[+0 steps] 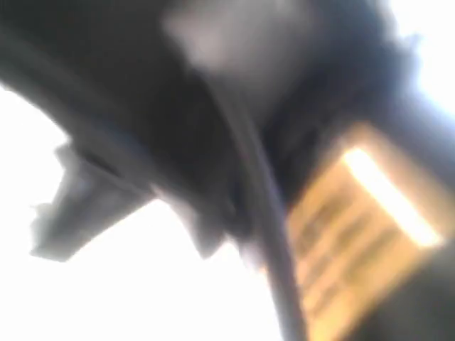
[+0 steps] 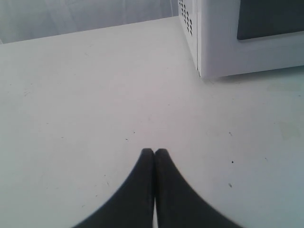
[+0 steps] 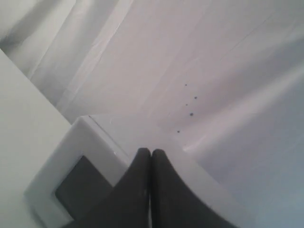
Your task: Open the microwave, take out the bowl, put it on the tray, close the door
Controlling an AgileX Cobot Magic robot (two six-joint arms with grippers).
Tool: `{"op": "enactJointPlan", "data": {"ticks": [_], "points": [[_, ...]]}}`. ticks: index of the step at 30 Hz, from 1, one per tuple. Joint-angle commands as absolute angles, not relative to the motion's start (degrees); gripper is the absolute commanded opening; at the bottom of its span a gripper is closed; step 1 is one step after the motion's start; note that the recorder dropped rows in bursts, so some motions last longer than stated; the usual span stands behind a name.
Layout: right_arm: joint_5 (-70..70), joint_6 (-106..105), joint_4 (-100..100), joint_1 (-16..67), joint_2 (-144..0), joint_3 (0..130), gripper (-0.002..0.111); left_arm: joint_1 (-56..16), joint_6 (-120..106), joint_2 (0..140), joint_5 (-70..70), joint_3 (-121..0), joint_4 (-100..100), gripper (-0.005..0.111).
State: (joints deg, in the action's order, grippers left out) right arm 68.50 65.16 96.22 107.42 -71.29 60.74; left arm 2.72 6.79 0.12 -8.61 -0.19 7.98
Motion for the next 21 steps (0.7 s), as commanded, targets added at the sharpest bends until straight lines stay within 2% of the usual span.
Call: {"op": "enactJointPlan", "data": {"ticks": [1, 5, 10, 21], "points": [[70.0, 70.1, 95.0, 107.8, -70.3, 55.7, 0.0, 2.7, 7.2, 0.0, -8.5, 0.0, 7.7, 0.0], [68.5, 70.1, 89.5, 107.8, -70.1, 53.2, 0.0, 2.7, 7.2, 0.0, -8.5, 0.0, 7.7, 0.0], [70.0, 72.2, 93.6, 107.8, -70.4, 47.8, 0.0, 2.7, 7.2, 0.0, -8.5, 0.0, 7.7, 0.0], [70.0, 82.3, 89.6, 106.1, -62.6, 36.7, 0.0, 2.7, 7.2, 0.0, -8.5, 0.0, 7.7, 0.0]]}}
